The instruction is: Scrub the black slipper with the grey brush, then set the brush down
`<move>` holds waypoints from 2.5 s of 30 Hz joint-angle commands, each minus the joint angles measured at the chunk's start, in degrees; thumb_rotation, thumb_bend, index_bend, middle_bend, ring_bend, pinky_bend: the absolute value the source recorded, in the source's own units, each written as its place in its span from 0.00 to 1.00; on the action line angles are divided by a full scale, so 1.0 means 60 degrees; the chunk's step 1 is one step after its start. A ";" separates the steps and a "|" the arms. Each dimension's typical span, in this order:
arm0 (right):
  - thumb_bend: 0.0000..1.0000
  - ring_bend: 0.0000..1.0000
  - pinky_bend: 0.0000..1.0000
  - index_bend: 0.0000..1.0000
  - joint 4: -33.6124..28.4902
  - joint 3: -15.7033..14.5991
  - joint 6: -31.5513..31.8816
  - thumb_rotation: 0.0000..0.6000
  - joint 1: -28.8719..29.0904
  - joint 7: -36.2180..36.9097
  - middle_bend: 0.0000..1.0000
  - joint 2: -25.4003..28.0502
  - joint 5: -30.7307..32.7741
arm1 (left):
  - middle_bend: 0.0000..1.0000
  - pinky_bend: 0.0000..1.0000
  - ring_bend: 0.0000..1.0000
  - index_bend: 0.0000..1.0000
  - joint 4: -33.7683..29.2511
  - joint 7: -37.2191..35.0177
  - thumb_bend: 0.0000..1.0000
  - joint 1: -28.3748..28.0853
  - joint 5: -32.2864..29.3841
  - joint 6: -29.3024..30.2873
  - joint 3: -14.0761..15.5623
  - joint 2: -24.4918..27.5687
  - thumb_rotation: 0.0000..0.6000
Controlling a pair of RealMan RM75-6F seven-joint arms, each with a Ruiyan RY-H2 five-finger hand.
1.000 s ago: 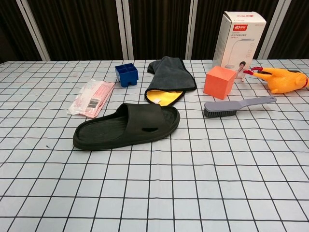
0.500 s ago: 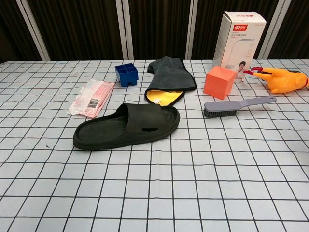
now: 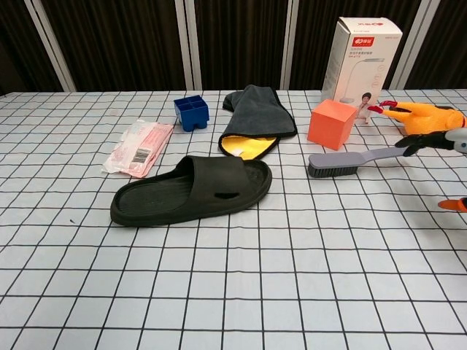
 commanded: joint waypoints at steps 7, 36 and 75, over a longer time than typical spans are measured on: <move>0.43 0.00 0.00 0.04 0.0749 0.0117 -0.0609 1.00 0.0871 -0.0251 0.18 -0.0561 -0.0097 | 0.00 0.05 0.00 0.00 -0.0038 0.0163 0.13 -0.0059 -0.0396 -0.0287 -0.0096 0.0015 1.00; 0.43 0.03 0.00 0.07 0.2454 0.0321 -0.1104 1.00 0.2335 -0.0207 0.20 -0.2020 -0.0034 | 0.00 0.05 0.00 0.00 0.0135 0.0114 0.20 -0.0259 -0.1138 -0.0742 -0.0406 0.0017 1.00; 0.43 0.32 0.38 0.46 0.3651 -0.0057 -0.0636 1.00 0.2709 0.0311 0.48 -0.2797 -0.0177 | 0.00 0.05 0.00 0.00 0.0037 0.0070 0.22 -0.0218 -0.1294 -0.0742 -0.0374 0.0127 1.00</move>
